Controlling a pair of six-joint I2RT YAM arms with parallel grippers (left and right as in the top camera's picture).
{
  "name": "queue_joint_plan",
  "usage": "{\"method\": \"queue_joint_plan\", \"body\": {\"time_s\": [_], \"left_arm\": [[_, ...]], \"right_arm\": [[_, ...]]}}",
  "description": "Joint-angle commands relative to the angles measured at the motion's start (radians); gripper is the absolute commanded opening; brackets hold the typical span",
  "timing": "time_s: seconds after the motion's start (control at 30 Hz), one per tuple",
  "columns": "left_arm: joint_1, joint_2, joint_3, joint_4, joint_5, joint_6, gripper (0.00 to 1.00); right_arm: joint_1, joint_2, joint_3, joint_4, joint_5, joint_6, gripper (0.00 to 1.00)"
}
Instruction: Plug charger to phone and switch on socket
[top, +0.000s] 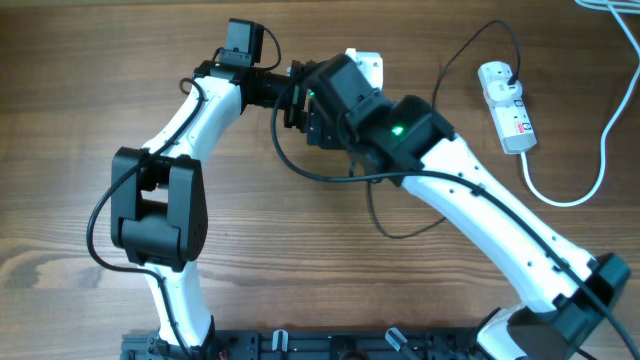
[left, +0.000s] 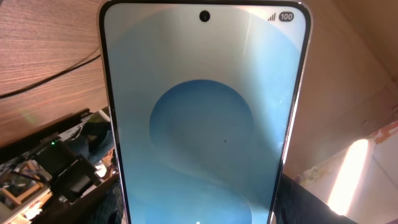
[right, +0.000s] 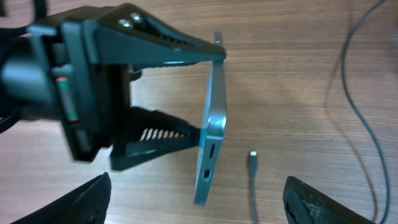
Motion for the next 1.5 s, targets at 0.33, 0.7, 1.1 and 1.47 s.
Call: {"method": "queue_joint_plan", "body": {"time_s": [0.33,0.7,1.1,1.47], "left_arm": [[-0.016,-0.032,0.003,0.005,0.033,-0.018,0.68],[-0.016,-0.032,0.003,0.008,0.063,-0.018,0.68],[-0.016,-0.032,0.003,0.012,0.101,-0.021,0.68],[-0.016,-0.032,0.003,0.042,0.111,-0.021,0.68]], "right_arm": [[0.0,0.072,0.02,0.047,0.131,0.056,0.65],[-0.023,0.08,0.015,0.055,0.13,0.059,0.46],[-0.023,0.08,0.014,0.06,0.089,0.058,0.43],[-0.023,0.08,0.014,0.08,0.089,0.058,0.33]]}}
